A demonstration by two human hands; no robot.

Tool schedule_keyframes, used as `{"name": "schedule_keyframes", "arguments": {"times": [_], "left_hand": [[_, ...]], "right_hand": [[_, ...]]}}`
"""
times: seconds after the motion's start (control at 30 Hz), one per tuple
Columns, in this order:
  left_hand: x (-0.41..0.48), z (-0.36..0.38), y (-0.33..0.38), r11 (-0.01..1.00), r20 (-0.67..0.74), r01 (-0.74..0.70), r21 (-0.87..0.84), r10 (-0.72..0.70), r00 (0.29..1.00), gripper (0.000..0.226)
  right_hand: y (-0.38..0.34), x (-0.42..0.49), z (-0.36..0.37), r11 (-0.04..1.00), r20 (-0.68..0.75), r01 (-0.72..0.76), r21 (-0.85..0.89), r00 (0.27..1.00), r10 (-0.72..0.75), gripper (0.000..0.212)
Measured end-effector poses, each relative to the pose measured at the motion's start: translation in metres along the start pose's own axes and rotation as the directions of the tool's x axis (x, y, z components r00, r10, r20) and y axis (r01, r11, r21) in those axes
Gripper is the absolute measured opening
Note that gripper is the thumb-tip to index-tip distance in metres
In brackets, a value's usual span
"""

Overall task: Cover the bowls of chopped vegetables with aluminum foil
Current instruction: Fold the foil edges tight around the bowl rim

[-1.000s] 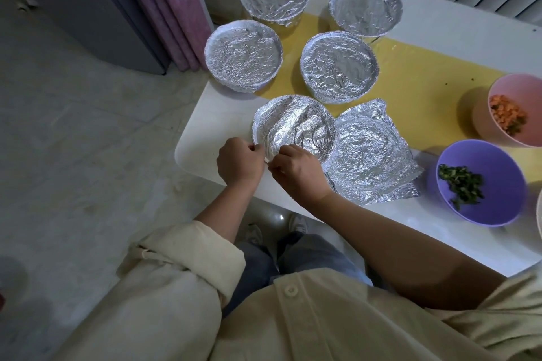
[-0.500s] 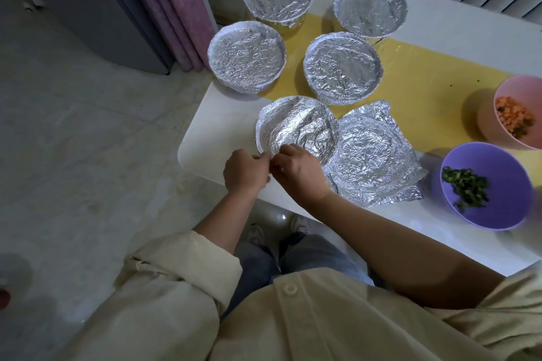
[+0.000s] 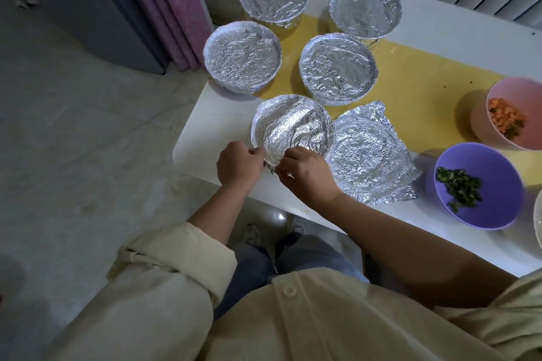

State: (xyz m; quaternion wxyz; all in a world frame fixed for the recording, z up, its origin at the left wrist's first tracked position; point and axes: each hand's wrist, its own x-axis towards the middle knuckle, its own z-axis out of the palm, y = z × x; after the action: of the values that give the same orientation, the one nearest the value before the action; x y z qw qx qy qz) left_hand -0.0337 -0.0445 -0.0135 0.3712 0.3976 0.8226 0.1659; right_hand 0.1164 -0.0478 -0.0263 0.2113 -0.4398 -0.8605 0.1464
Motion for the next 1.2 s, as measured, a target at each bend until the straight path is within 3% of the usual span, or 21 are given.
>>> {"name": "schedule_keyframes", "arguments": {"times": [0.1,0.23,0.4,0.63,0.8,0.93,1.0,1.07,1.2], "left_hand": [[-0.006,0.008,-0.003,0.993,0.091,0.073,-0.097,-0.065,0.994,0.041],[-0.004,0.013,-0.004,0.997,0.087,0.062,-0.038,-0.059,0.994,0.027],[-0.009,0.01,0.0,0.991,0.126,0.085,-0.1,-0.072,0.989,0.029],[-0.007,0.007,0.004,0.999,0.103,0.038,0.031,-0.041,0.994,0.02],[-0.008,0.006,0.003,0.995,0.121,0.084,-0.06,-0.076,0.99,0.026],[-0.007,-0.001,0.008,0.998,0.121,0.05,0.043,-0.055,0.991,0.02],[-0.005,-0.007,0.008,0.996,0.132,0.031,0.084,-0.042,0.99,0.023],[0.001,-0.014,0.006,0.997,0.138,0.033,0.069,-0.042,0.99,0.03],[0.005,-0.015,0.003,0.996,0.147,0.081,-0.027,-0.076,0.986,0.024]], "right_hand": [[-0.002,0.002,0.0,1.0,-0.011,0.014,0.001,1.0,-0.014,0.015],[-0.006,0.005,0.003,1.0,-0.011,0.012,0.025,1.0,-0.011,0.022],[-0.006,0.005,0.001,0.999,-0.004,-0.006,0.052,1.0,0.006,0.009],[-0.012,0.003,0.003,0.996,-0.036,-0.003,0.091,0.999,0.006,0.029],[-0.007,0.006,0.003,0.995,-0.048,-0.037,0.091,0.998,0.041,0.03],[-0.01,0.005,0.003,0.996,-0.007,-0.029,0.082,1.0,0.029,0.015],[-0.007,0.003,0.001,0.997,0.03,-0.005,0.078,1.0,0.002,0.017],[-0.001,-0.001,-0.002,0.997,0.057,0.028,0.069,0.998,-0.032,0.026],[0.003,-0.002,-0.001,0.997,0.066,0.069,0.038,0.995,-0.071,0.015]]}}
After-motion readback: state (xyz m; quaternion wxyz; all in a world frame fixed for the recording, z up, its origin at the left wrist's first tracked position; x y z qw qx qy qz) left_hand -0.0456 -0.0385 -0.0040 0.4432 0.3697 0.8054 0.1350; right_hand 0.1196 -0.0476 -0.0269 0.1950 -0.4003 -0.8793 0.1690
